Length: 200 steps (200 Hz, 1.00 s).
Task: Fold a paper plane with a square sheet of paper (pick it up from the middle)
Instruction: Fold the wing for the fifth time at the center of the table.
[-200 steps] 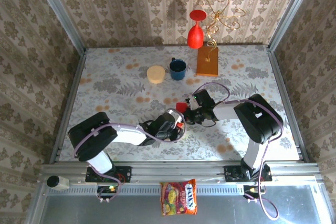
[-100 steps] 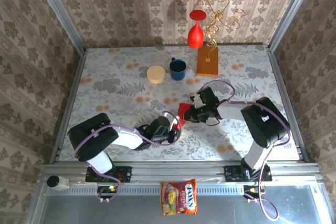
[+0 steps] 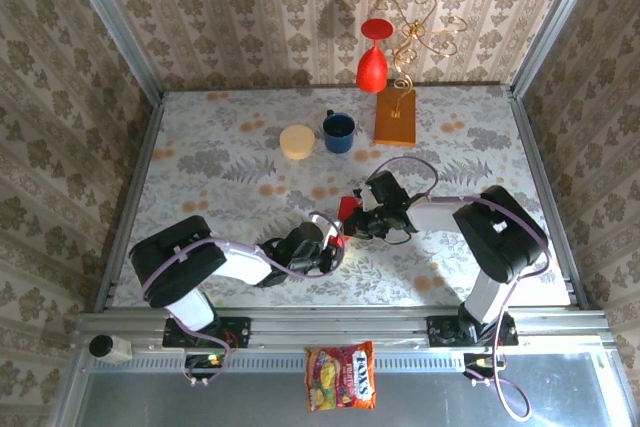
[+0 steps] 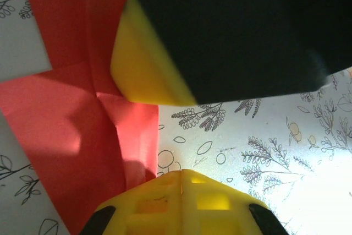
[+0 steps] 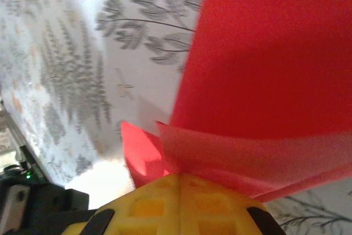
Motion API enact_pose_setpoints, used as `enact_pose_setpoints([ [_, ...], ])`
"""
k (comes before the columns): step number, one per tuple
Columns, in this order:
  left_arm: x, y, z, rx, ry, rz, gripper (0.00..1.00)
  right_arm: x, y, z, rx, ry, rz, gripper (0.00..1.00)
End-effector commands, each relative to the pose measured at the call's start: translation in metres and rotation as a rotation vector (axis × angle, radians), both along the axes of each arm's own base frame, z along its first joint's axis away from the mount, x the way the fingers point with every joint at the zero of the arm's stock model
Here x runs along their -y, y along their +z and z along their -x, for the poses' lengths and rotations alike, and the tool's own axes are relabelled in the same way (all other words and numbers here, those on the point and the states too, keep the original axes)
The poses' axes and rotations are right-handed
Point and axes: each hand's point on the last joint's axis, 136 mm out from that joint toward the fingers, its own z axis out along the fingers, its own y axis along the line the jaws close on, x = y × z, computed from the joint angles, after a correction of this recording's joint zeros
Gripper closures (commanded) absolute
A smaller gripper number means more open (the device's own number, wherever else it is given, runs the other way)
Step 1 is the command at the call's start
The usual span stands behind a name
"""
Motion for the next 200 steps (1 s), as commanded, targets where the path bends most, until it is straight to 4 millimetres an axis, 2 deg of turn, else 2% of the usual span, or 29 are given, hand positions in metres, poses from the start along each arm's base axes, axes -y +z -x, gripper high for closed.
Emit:
enact_pose_setpoints([
  [1,-0.028,-0.043,0.015,-0.112,0.021,-0.142,1.0,0.006,-0.01,-0.011,-0.01,-0.042,0.054,1.0],
  [26,-0.033,-0.053,0.018,-0.144,0.033,-0.17,1.0,0.018,-0.02,-0.017,-0.039,-0.071,0.095,1.0],
  [71,-0.039,-0.066,0.025,-0.181,0.032,-0.205,1.0,0.029,-0.019,-0.029,-0.049,-0.099,0.112,1.0],
  [135,-0.04,-0.074,0.03,-0.199,0.023,-0.221,1.0,0.034,-0.016,-0.06,-0.044,-0.114,0.114,1.0],
  [200,-0.04,-0.079,0.033,-0.209,0.02,-0.227,1.0,0.06,-0.018,-0.094,-0.05,-0.191,0.125,0.98],
])
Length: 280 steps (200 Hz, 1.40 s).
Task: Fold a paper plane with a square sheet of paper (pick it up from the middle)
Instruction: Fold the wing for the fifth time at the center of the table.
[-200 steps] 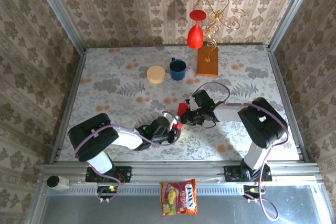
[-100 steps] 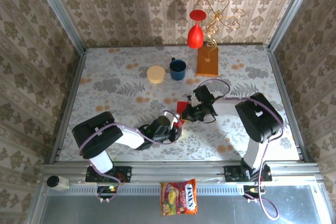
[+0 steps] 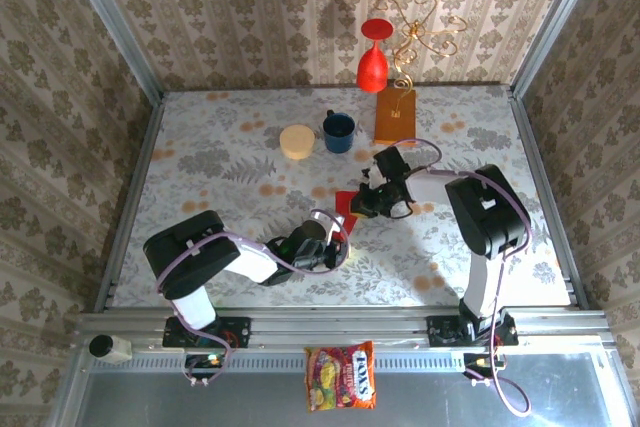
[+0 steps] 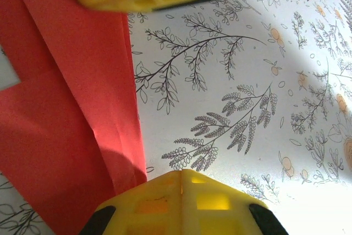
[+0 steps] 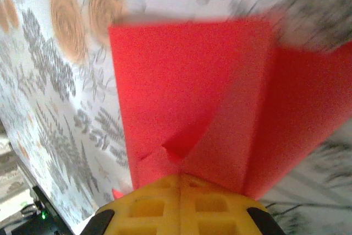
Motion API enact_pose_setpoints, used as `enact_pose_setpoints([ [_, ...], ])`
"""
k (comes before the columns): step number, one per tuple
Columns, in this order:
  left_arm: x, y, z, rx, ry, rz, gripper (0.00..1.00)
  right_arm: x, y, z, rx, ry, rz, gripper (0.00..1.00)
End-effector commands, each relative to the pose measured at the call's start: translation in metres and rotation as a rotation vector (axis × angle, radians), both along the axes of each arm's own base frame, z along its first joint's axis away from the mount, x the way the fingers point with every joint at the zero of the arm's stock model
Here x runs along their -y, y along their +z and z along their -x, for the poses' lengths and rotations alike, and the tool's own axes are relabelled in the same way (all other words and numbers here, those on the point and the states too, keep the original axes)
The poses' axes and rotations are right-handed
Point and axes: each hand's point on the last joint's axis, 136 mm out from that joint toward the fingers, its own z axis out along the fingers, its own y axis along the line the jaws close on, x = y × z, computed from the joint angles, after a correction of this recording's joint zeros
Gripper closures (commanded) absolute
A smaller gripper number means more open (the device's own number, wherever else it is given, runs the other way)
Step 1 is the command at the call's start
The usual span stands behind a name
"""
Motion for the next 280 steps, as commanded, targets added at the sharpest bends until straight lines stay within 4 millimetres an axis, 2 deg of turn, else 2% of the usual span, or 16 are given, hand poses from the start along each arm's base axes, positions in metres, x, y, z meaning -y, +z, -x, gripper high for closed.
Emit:
enact_pose_setpoints([
  [1,-0.054,-0.078,0.044,-0.211,-0.019,-0.284,1.0,0.031,-0.016,-0.026,0.029,-0.081,0.105,0.98],
  [57,-0.053,-0.078,0.045,-0.215,-0.025,-0.281,1.0,0.057,-0.018,-0.06,0.03,-0.173,0.149,0.98],
  [101,-0.052,-0.076,0.045,-0.213,-0.025,-0.279,1.0,0.088,-0.019,-0.082,0.031,-0.253,0.195,0.98],
  [122,-0.05,-0.072,0.044,-0.207,-0.028,-0.268,1.0,0.093,-0.006,-0.083,0.051,-0.271,0.165,0.98],
  [154,-0.034,-0.05,0.039,-0.187,-0.047,-0.206,1.0,0.087,0.029,-0.065,0.115,-0.273,0.094,0.98],
  [174,-0.02,-0.025,0.031,-0.151,-0.053,-0.152,1.0,0.08,0.04,-0.041,0.136,-0.254,0.069,0.98],
  [190,-0.01,0.001,0.019,-0.111,-0.045,-0.095,0.89,0.073,0.046,-0.023,0.153,-0.235,0.056,0.98],
  [213,-0.005,0.042,0.0,-0.052,-0.008,-0.009,0.65,0.063,0.049,0.0,0.162,-0.209,0.043,0.98],
  [229,-0.014,0.065,-0.014,-0.012,0.059,0.031,0.53,0.059,0.047,0.014,0.162,-0.195,0.04,0.98],
  [249,-0.038,0.078,-0.026,0.018,0.156,0.022,0.5,0.057,0.045,0.029,0.161,-0.176,0.054,0.94],
  [271,-0.07,0.076,-0.032,0.03,0.247,-0.028,0.46,0.054,0.044,0.043,0.163,-0.16,0.066,0.84],
  [280,-0.081,0.07,-0.032,0.019,0.271,-0.057,0.46,0.052,0.044,0.049,0.161,-0.153,0.072,0.75],
])
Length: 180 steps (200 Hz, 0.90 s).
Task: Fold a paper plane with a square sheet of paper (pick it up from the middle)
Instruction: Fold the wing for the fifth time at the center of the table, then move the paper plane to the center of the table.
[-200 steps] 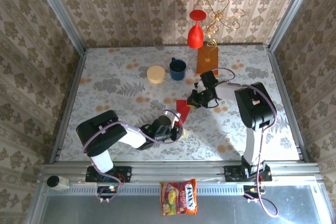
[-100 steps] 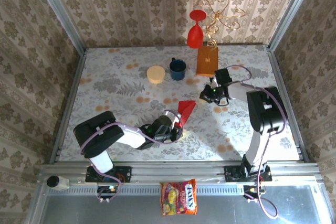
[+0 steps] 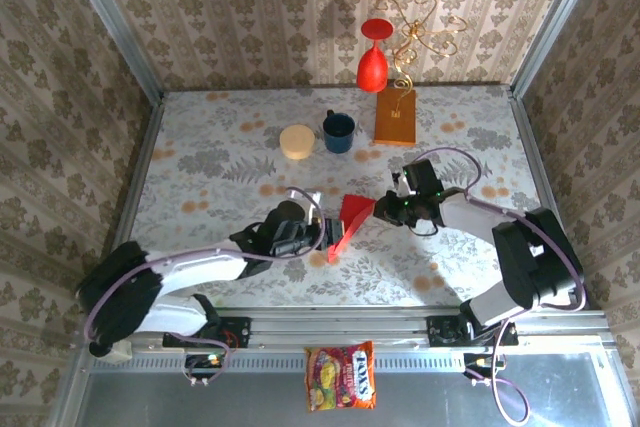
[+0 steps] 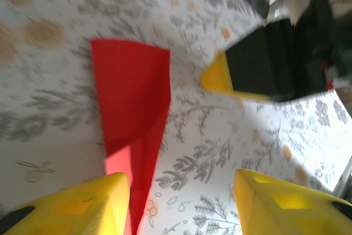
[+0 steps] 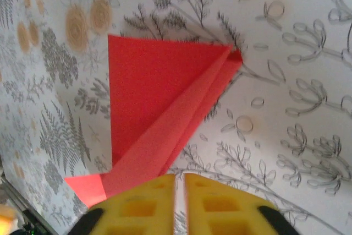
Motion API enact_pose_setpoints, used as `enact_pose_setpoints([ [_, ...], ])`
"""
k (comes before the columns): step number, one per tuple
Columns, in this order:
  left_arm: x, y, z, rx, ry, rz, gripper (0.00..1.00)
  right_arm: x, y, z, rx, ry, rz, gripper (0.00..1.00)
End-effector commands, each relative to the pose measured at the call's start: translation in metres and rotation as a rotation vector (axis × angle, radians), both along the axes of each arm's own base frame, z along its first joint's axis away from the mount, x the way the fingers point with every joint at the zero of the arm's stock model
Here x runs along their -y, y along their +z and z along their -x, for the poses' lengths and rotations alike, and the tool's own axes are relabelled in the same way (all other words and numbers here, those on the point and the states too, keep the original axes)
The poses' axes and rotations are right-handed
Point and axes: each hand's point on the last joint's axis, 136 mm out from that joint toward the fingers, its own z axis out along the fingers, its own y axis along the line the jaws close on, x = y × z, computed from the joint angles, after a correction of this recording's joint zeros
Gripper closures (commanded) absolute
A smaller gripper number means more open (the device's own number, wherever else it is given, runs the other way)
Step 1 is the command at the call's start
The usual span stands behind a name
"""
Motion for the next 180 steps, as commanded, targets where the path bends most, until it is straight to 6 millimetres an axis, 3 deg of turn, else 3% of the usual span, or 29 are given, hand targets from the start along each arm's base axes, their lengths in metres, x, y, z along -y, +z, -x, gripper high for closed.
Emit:
enact_pose_setpoints([
  [1,-0.042,-0.029,-0.002,-0.05,0.114,-0.132,0.46,-0.002,0.006,0.008,0.027,-0.001,0.02,0.74],
  [25,-0.055,-0.042,0.0,-0.077,0.135,-0.16,0.45,-0.011,0.009,0.018,0.034,0.019,0.026,0.56],
  [67,-0.044,-0.058,0.002,-0.112,0.09,-0.168,0.48,-0.041,0.012,0.025,0.024,0.087,0.027,0.44],
  [123,-0.025,-0.068,0.002,-0.111,0.034,-0.205,0.52,-0.064,-0.004,0.026,-0.023,0.131,0.045,0.45],
  [180,-0.012,-0.071,0.009,-0.099,-0.011,-0.227,0.54,-0.061,-0.021,0.028,-0.054,0.132,0.073,0.61],
])
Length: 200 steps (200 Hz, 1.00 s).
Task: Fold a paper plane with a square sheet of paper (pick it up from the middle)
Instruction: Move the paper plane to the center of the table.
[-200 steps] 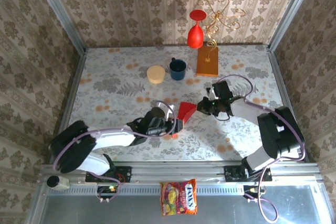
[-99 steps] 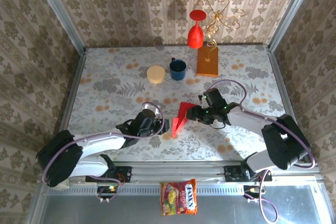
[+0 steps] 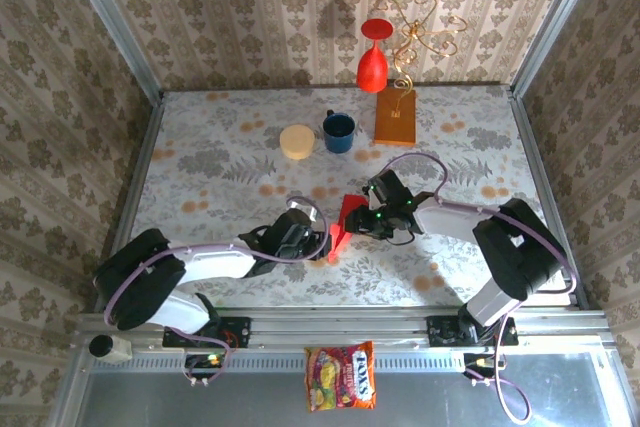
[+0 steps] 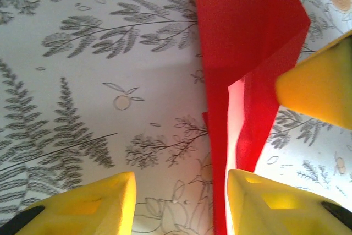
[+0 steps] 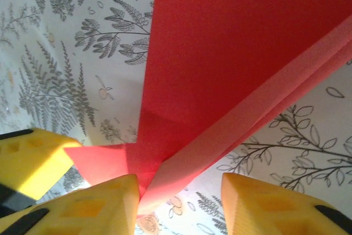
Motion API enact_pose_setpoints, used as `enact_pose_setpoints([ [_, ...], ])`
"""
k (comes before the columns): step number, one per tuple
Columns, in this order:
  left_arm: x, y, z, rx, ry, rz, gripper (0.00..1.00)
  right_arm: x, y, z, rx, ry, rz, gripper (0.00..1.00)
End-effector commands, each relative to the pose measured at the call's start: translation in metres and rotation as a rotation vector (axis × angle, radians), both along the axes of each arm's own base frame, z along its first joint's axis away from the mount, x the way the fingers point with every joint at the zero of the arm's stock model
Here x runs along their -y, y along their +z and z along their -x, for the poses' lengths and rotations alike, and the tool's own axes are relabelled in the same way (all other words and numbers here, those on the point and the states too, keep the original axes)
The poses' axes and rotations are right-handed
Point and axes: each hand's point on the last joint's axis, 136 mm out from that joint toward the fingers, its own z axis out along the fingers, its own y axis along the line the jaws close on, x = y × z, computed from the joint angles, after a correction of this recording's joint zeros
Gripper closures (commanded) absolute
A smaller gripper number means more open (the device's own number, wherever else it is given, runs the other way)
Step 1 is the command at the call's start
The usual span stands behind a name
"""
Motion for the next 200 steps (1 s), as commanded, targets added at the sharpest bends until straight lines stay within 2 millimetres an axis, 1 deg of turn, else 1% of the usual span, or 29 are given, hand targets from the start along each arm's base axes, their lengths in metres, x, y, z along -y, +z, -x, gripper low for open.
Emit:
enact_pose_setpoints([
  [1,0.012,0.007,0.0,0.029,-0.038,0.007,0.54,0.002,-0.005,-0.001,-0.007,-0.01,0.022,0.62],
  [11,0.012,0.005,0.0,0.027,-0.037,-0.001,0.55,0.003,-0.006,-0.001,-0.007,-0.013,0.024,0.68],
  [15,0.012,0.005,0.001,0.027,-0.037,-0.001,0.55,0.003,-0.006,-0.001,-0.007,-0.012,0.024,0.72],
  [45,0.011,0.005,0.0,0.037,-0.03,-0.011,0.58,0.008,-0.009,0.003,-0.01,-0.02,0.026,0.93],
  [68,0.012,0.007,-0.001,0.045,-0.035,-0.014,0.59,0.012,-0.013,0.006,-0.017,-0.031,0.024,1.0],
  [89,0.016,0.01,0.0,0.053,-0.049,-0.018,0.59,0.014,-0.018,0.01,-0.025,-0.038,0.018,1.0],
  [118,0.023,0.013,0.002,0.073,-0.076,-0.038,0.59,0.017,-0.018,0.012,-0.012,-0.047,-0.002,1.0],
  [136,0.026,0.015,0.002,0.087,-0.077,-0.048,0.58,0.015,-0.01,0.01,0.019,-0.045,-0.043,1.0],
  [149,0.025,0.016,0.001,0.094,-0.067,-0.048,0.57,0.012,0.0,0.006,0.049,-0.039,-0.078,1.0],
  [181,0.016,0.017,-0.005,0.108,-0.007,-0.068,0.53,0.008,0.024,-0.004,0.124,-0.02,-0.149,1.0],
  [200,0.013,0.019,-0.007,0.121,0.011,-0.068,0.51,0.006,0.032,-0.007,0.157,-0.013,-0.187,1.0],
])
